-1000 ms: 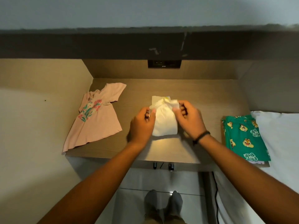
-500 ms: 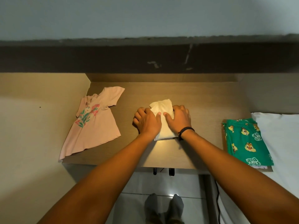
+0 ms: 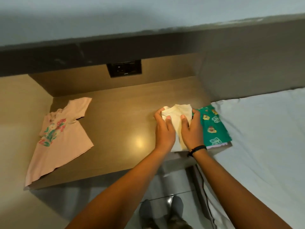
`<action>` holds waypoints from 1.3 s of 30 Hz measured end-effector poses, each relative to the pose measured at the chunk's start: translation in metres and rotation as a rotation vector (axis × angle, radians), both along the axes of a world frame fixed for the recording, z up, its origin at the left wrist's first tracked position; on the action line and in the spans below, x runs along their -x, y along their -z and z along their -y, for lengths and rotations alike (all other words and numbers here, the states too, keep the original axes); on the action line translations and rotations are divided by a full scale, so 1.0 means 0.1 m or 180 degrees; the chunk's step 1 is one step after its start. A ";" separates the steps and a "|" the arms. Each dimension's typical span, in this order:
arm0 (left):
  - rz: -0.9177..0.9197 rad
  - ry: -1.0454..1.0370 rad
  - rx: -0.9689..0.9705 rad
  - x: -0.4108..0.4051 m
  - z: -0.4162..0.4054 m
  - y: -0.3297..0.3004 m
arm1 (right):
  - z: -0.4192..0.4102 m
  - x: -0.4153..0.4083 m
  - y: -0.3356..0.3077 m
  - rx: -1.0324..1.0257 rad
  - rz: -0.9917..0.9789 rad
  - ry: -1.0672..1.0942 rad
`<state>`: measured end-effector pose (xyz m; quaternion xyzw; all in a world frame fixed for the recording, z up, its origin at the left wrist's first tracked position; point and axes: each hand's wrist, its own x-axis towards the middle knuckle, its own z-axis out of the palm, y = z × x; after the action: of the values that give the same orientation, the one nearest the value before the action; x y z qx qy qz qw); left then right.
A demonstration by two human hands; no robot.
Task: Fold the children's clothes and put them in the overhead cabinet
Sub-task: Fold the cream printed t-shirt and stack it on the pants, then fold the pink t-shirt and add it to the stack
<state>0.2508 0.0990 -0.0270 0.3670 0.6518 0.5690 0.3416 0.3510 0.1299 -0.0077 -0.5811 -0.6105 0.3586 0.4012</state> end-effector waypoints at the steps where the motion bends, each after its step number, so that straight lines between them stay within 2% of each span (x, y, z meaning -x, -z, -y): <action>1: 0.0018 0.0080 -0.0023 -0.16 -0.08 -0.01 | -0.05 -0.18 -0.04 -0.0003 0.0159 0.0051; 6: -0.0195 0.0542 0.0339 -0.86 -0.56 -0.02 | -0.51 -0.98 -0.15 0.0008 0.0819 0.0064; 9: -0.0724 0.0722 0.0695 -1.04 -0.72 0.06 | -0.76 -1.22 0.07 0.0408 0.1284 -0.0106; 11: -0.1622 0.0705 0.0777 -1.02 -0.71 0.13 | -0.81 -1.27 0.21 0.0436 0.1734 -0.0217; 13: -0.2891 0.0760 0.0704 -0.95 -0.68 0.26 | -0.80 -1.32 0.24 0.0102 0.2141 -0.0171; 15: -0.3431 0.0991 0.0776 -0.87 -0.66 0.39 | -0.80 -1.38 0.27 -0.0238 0.2476 -0.0456; 18: -0.3369 0.1264 0.0900 -0.81 -0.64 0.48 | -0.83 -1.40 0.39 0.0010 0.2725 -0.1125; 22: -0.3306 0.1359 0.0916 -0.78 -0.62 0.43 | -0.90 -1.39 0.43 0.0190 0.2827 -0.1288; 25: -0.3256 0.1340 0.0885 -0.60 -0.54 0.35 | -0.88 -1.32 0.29 -0.0225 0.3213 -0.1165; 27: -0.3251 0.1145 0.0898 -0.31 -0.42 0.30 | -0.84 -1.08 0.15 -0.0749 0.3102 -0.1203; 31: -0.3393 0.0331 0.1039 0.67 0.16 0.26 | -0.61 0.03 0.07 -0.1216 0.2470 -0.1875; 35: -0.3300 -0.0738 0.1691 1.92 1.00 0.26 | -0.16 1.55 0.15 -0.1423 0.1997 -0.2942; 37: -0.3202 -0.1072 0.2069 2.46 1.38 0.30 | 0.07 2.27 0.23 -0.1476 0.1983 -0.3410; 39: -0.3104 -0.1119 0.2528 2.89 1.69 0.39 | 0.30 2.91 0.32 -0.1439 0.2188 -0.3833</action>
<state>-0.0381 -0.0698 -0.0662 0.3168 0.9430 0.1005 0.0182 0.0601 0.0998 -0.0395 -0.1273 -0.9750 0.1796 0.0303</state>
